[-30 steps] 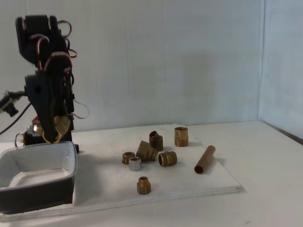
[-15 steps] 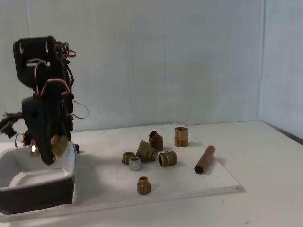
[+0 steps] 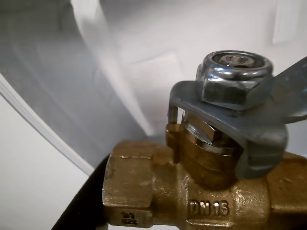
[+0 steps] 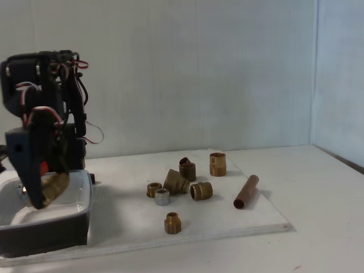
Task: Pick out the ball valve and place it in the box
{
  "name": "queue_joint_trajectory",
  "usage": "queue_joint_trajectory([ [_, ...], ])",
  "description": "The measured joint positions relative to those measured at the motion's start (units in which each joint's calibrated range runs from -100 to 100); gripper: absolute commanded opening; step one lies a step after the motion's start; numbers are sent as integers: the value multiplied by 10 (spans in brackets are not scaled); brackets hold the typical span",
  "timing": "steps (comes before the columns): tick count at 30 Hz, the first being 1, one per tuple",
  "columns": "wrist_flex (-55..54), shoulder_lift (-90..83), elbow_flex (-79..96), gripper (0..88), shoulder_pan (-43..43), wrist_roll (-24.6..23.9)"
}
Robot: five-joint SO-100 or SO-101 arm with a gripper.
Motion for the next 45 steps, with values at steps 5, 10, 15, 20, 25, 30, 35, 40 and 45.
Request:
queue_joint_trajectory([
  [5, -1, 3, 20, 246, 9, 0],
  [10, -7, 3, 40, 246, 13, 0],
  [15, -8, 3, 56, 246, 13, 0],
  [20, -8, 3, 60, 246, 13, 0],
  [25, -52, 3, 96, 246, 13, 0],
  [30, -132, 6, 150, 247, 13, 0],
  [35, -146, 6, 152, 250, 13, 0],
  [40, -148, 6, 152, 253, 13, 0],
  [45, -148, 6, 152, 348, 13, 0],
])
